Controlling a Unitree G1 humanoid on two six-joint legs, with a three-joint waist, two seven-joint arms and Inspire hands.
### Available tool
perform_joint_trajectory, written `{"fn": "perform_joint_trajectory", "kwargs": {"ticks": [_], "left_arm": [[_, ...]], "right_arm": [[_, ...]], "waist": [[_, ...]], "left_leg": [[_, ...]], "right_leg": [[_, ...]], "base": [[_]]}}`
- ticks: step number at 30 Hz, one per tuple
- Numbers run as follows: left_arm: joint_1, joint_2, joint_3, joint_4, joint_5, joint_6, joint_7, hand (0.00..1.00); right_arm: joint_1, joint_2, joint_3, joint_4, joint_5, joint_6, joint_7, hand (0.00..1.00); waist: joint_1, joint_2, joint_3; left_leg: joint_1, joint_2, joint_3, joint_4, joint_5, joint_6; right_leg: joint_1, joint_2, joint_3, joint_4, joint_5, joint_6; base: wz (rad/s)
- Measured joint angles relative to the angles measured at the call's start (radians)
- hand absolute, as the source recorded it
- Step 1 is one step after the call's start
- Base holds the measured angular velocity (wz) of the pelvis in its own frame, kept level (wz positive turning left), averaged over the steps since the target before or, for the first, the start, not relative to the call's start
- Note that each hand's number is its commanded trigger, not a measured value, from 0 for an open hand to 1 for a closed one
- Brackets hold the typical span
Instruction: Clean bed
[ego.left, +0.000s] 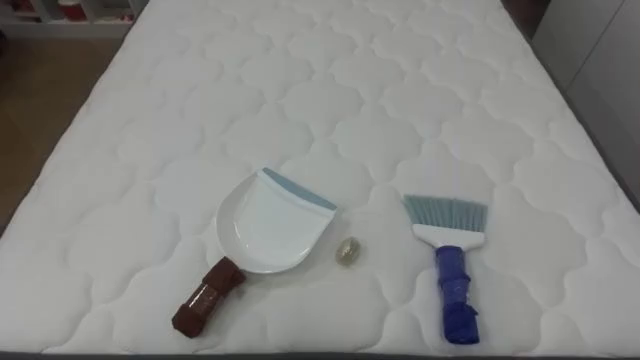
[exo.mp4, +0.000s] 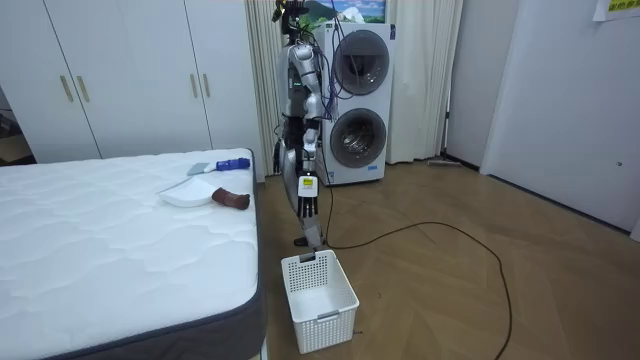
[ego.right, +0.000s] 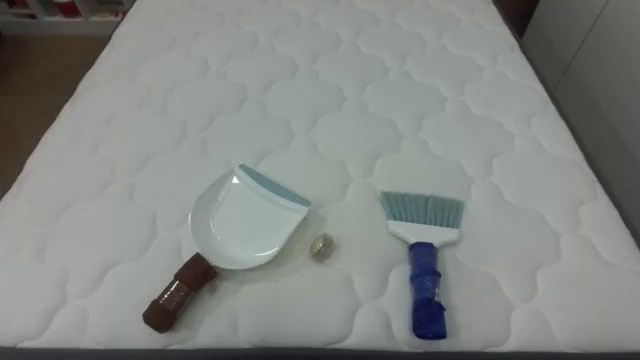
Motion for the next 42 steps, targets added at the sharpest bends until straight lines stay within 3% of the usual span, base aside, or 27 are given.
{"fn": "perform_joint_trajectory", "kwargs": {"ticks": [17,21,23,24,26,29,31,37,42], "left_arm": [[-0.025,0.0,0.008,-0.003,0.034,-0.022,0.039,0.0],[-0.042,0.002,0.025,-0.04,0.04,-0.047,0.116,0.0],[-0.051,0.005,0.026,-0.143,0.04,-0.052,0.177,0.0],[-0.056,0.006,0.026,-0.168,0.041,-0.058,0.191,0.0],[-0.086,0.01,0.025,-0.213,0.041,-0.105,0.248,0.0],[-0.094,0.012,0.019,-0.305,0.048,-0.123,0.282,0.0],[-0.103,0.012,0.017,-0.366,0.084,-0.158,0.314,0.0],[-0.109,0.017,-0.019,-0.444,0.111,-0.19,0.382,0.0],[-0.121,0.021,-0.04,-0.512,0.125,-0.224,0.395,0.0]], "right_arm": [[0.001,0.0,0.004,-0.002,0.011,-0.022,0.002,0.0],[0.001,-0.001,0.008,0.001,0.009,-0.038,0.0,0.0],[-0.005,-0.002,0.008,-0.005,0.02,-0.043,-0.002,0.0],[-0.006,-0.002,0.009,-0.005,0.021,-0.044,-0.002,0.0],[-0.011,-0.004,0.011,-0.01,0.021,-0.06,-0.007,0.0],[-0.011,-0.005,0.013,-0.015,0.032,-0.094,-0.011,0.0],[-0.009,-0.007,0.013,-0.015,0.043,-0.104,-0.01,0.0],[0.0,-0.017,0.014,-0.015,0.046,-0.127,-0.008,0.0],[0.0,-0.02,0.014,-0.017,0.046,-0.147,-0.002,0.0]], "waist": [[0.0,0.008,0.0001],[-0.002,0.005,0.0015],[-0.003,0.001,0.0002],[-0.003,-0.001,0.0019],[-0.003,-0.005,0.0011],[-0.006,-0.007,0.0003],[-0.006,-0.007,-0.0013],[-0.021,0.002,-0.0065],[-0.025,0.002,-0.0064]], "left_leg": [[0.006,0.001,0.0,-0.002,0.0,0.0],[0.006,0.0,-0.005,-0.001,0.0,0.0],[-0.004,-0.004,-0.016,-0.001,0.001,0.001],[-0.004,-0.005,-0.017,-0.001,0.002,0.002],[-0.004,-0.009,-0.02,-0.002,0.003,0.002],[-0.008,-0.01,-0.02,-0.002,0.003,0.003],[-0.012,-0.01,-0.021,-0.001,0.003,0.004],[-0.008,-0.01,-0.024,-0.001,0.004,0.004],[-0.003,-0.009,-0.023,-0.003,0.005,0.004]], "right_leg": [[0.003,0.0,0.001,0.002,0.0,0.0],[0.001,0.0,0.001,0.005,0.0,0.0],[-0.003,-0.002,-0.003,-0.003,0.0,0.0],[-0.003,-0.003,-0.004,-0.003,0.0,0.0],[0.0,-0.004,-0.006,-0.004,0.0,0.0],[-0.005,-0.004,-0.003,-0.004,0.0,0.0],[-0.008,-0.004,-0.002,-0.004,0.001,0.002],[-0.006,-0.004,0.01,-0.004,0.002,0.002],[-0.008,-0.004,0.026,-0.005,0.002,0.002]], "base": [[0.0],[0.01],[0.06],[0.08],[0.04],[0.0],[0.0],[0.01],[-0.02]]}}
